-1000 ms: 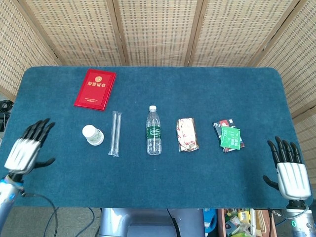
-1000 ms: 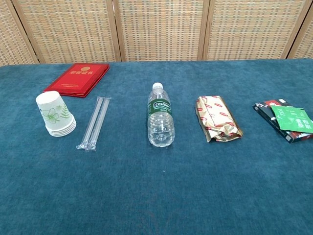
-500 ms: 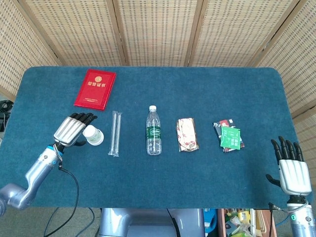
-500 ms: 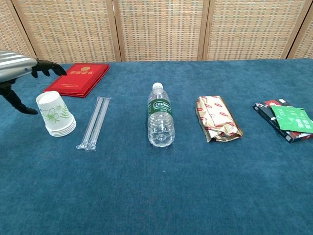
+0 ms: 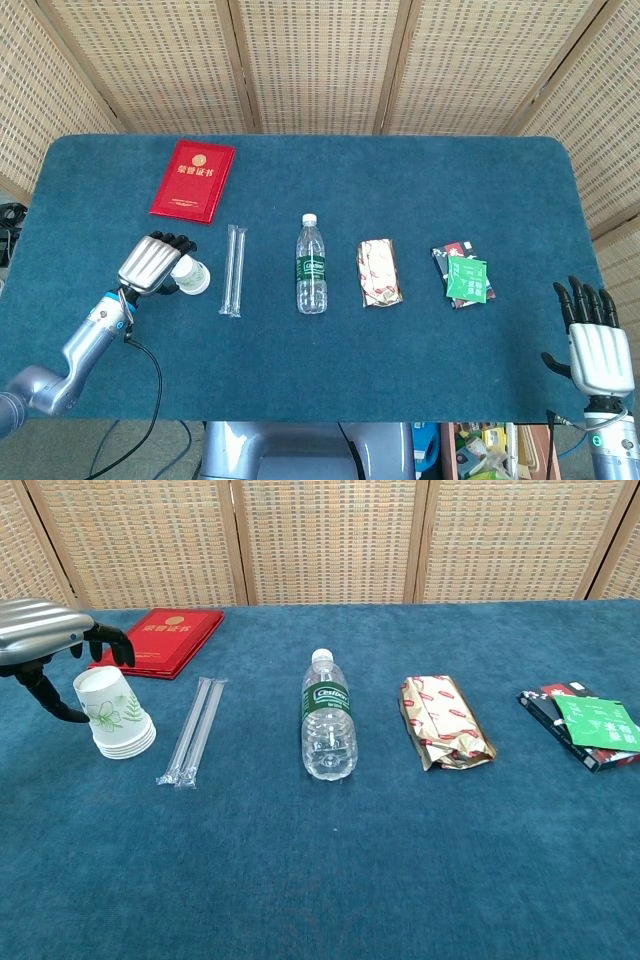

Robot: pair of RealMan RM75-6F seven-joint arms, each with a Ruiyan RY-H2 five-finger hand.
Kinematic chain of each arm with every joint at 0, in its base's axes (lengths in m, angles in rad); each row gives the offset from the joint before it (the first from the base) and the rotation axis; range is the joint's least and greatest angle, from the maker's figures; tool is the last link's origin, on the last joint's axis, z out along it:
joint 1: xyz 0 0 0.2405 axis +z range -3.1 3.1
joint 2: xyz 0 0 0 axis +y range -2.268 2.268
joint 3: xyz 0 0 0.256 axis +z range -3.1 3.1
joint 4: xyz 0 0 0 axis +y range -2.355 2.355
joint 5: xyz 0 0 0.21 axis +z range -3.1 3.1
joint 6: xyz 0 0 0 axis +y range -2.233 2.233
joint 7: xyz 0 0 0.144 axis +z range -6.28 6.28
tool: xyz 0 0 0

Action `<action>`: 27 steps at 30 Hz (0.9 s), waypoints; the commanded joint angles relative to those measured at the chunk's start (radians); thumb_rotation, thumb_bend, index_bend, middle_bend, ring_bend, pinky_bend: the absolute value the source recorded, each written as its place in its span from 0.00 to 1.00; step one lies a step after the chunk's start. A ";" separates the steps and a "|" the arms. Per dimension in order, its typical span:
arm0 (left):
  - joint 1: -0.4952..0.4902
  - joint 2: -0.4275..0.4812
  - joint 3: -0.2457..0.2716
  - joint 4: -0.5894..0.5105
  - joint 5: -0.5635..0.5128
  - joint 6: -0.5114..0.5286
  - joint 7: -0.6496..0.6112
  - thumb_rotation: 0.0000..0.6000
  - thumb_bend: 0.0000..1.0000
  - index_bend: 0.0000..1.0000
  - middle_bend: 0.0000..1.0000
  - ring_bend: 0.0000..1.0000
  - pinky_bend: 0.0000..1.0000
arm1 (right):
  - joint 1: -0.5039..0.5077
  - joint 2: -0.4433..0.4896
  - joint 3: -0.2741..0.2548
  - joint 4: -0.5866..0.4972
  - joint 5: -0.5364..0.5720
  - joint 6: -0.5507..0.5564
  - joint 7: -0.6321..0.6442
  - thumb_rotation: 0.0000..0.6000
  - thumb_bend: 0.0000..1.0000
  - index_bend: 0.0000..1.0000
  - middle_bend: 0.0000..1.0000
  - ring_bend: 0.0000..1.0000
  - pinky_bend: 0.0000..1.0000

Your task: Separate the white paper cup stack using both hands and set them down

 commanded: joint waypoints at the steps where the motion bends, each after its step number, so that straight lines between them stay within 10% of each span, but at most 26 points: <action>1: 0.002 -0.017 -0.001 0.014 -0.014 0.008 -0.029 1.00 0.09 0.38 0.39 0.40 0.41 | 0.001 0.001 0.001 -0.001 0.003 -0.002 0.003 1.00 0.00 0.00 0.00 0.00 0.00; 17: 0.027 0.012 -0.009 0.021 -0.033 0.087 -0.204 1.00 0.13 0.47 0.46 0.46 0.46 | 0.006 -0.002 -0.007 0.000 0.007 -0.011 -0.004 1.00 0.00 0.00 0.00 0.00 0.00; 27: 0.072 0.106 -0.080 -0.144 -0.045 0.169 -0.853 1.00 0.19 0.48 0.48 0.48 0.47 | 0.031 -0.056 0.004 0.122 -0.129 0.064 0.078 1.00 0.00 0.10 0.06 0.00 0.00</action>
